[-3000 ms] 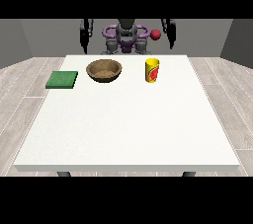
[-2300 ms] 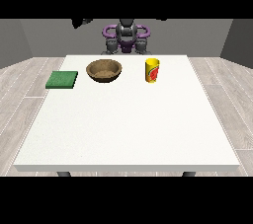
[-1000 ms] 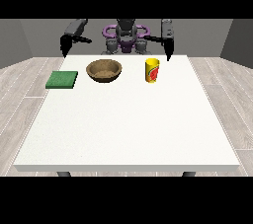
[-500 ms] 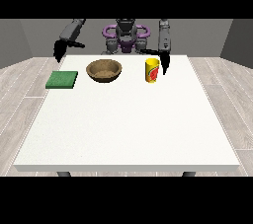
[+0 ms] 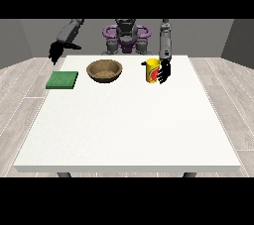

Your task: Pick the cup and pour the ball into the bowl, then pick the bowl and place it on the pad

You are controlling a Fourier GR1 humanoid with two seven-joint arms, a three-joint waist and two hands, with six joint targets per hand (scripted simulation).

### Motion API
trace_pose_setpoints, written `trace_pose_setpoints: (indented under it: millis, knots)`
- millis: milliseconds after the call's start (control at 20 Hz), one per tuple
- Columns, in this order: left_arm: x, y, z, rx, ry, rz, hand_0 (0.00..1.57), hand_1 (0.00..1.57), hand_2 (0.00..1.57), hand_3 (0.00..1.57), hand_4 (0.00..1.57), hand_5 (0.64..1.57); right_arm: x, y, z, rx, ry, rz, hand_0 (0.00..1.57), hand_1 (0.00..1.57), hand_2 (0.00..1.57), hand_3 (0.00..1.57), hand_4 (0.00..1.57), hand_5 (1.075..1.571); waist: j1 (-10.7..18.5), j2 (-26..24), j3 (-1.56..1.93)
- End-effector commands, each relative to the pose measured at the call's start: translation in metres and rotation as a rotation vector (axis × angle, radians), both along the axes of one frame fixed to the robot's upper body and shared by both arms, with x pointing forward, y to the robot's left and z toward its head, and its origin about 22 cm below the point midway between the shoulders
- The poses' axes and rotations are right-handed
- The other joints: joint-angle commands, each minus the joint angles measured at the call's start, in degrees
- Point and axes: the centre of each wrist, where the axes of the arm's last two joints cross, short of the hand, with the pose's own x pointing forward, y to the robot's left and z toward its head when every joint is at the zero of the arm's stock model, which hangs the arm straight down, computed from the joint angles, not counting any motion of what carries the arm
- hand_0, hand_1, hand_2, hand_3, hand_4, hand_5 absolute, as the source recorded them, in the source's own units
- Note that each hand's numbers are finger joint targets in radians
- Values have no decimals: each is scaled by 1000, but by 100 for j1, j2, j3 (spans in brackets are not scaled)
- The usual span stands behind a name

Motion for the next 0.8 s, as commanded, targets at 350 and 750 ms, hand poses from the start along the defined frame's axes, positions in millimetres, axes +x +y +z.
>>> trace_pose_setpoints:
  millis: [350,750]
  knots:
    - [9,-14,-11,284,-8,229,1343,1343,1571,1571,879,1505,4,-31,29,-12,-24,34,0,0,0,0,0,1556,-545,88,-1]
    - [23,-61,21,527,42,126,1374,1374,1571,1571,1015,1531,-13,-84,-8,8,183,-151,0,0,0,0,0,1558,424,-1207,20]
